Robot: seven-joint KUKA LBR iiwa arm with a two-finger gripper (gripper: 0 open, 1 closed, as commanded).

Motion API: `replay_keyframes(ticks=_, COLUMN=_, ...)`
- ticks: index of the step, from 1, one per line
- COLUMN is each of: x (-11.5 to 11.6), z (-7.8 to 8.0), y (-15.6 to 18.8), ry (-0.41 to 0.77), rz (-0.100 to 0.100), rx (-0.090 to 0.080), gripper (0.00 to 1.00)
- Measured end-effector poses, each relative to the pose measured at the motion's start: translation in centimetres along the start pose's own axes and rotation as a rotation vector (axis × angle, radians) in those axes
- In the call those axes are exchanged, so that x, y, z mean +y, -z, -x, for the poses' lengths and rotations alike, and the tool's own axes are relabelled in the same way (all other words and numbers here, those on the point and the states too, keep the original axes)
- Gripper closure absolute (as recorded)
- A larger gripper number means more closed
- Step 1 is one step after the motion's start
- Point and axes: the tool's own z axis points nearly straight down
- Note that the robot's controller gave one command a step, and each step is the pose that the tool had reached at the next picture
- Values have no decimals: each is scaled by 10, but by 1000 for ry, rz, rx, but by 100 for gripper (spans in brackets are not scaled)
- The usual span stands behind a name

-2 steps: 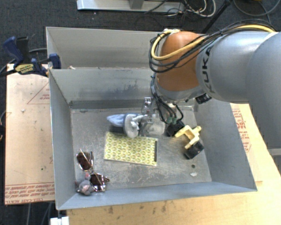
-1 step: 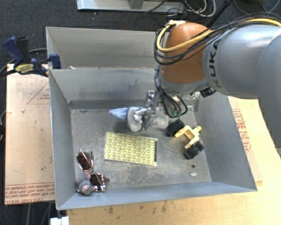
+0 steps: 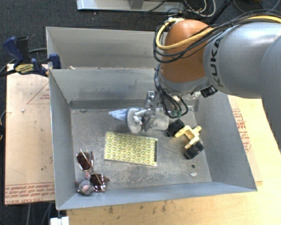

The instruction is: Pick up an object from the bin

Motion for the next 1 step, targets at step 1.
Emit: replay_keyframes(ticks=1, x=9, z=-12, y=40, ry=2, rz=2, rx=-15, gripper=100)
